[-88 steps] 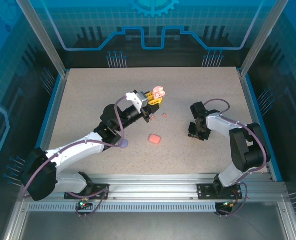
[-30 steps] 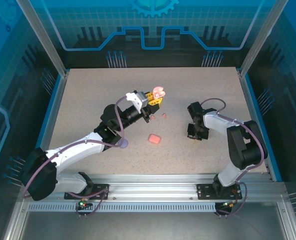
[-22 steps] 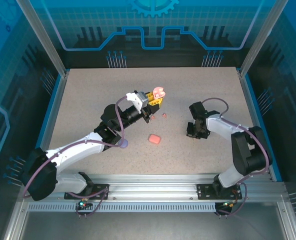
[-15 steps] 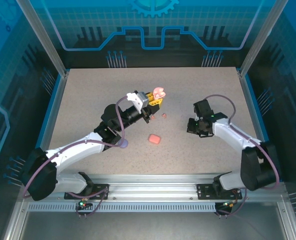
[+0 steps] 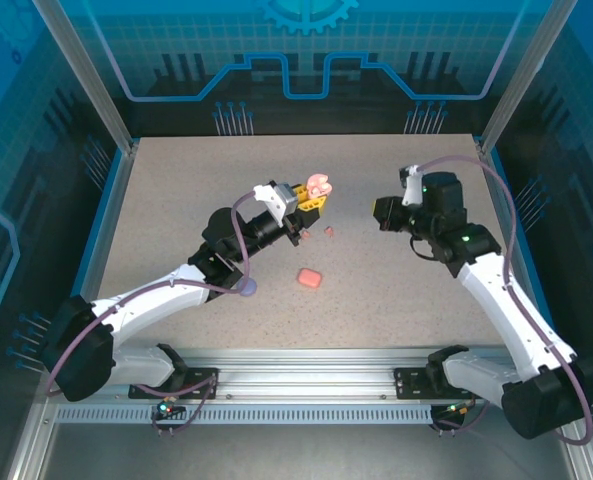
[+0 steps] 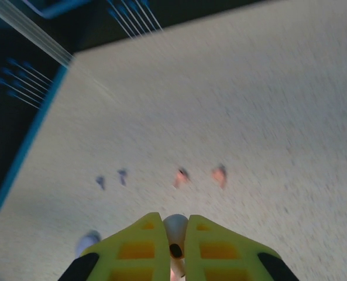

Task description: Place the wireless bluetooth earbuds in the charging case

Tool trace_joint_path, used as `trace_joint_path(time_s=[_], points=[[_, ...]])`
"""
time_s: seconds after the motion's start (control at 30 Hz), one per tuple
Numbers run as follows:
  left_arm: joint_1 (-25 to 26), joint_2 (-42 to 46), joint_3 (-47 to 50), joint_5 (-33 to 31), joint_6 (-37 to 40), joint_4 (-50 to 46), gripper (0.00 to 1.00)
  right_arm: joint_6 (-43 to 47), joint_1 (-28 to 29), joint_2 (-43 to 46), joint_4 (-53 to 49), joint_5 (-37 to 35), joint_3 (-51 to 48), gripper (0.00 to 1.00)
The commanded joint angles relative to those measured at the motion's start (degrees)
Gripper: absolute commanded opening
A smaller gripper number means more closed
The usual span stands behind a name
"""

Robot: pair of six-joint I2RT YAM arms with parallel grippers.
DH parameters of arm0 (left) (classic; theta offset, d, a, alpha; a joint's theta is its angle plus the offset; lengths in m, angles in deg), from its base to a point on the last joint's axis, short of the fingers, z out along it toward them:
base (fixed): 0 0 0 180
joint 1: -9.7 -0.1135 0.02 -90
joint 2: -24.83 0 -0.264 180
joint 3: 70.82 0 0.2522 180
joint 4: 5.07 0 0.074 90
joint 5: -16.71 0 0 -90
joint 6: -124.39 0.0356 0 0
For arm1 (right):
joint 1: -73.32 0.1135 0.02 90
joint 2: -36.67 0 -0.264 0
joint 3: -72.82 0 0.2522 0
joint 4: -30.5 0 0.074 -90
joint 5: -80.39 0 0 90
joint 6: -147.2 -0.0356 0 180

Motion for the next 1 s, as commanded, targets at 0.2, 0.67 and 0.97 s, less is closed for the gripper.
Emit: trace_joint_path(time_s=[0.2, 0.67, 0.97], points=[[0.38, -0.97, -3.63, 2.89, -0.40, 1.13, 0.00, 1.00, -0.69, 1.99, 5.07, 6.46, 13.31, 0.10], [0.60, -3.87, -7.68, 4.62, -2.27, -0.32, 0.00, -2.86, 3.02, 2.20, 19.79, 16.14, 10.80, 0.10], [1.04, -4.45, -8.58, 4.80, -2.59, -0.60, 0.00, -3.62, 7.94, 2.30, 24.71, 14.64, 6.15, 0.10]])
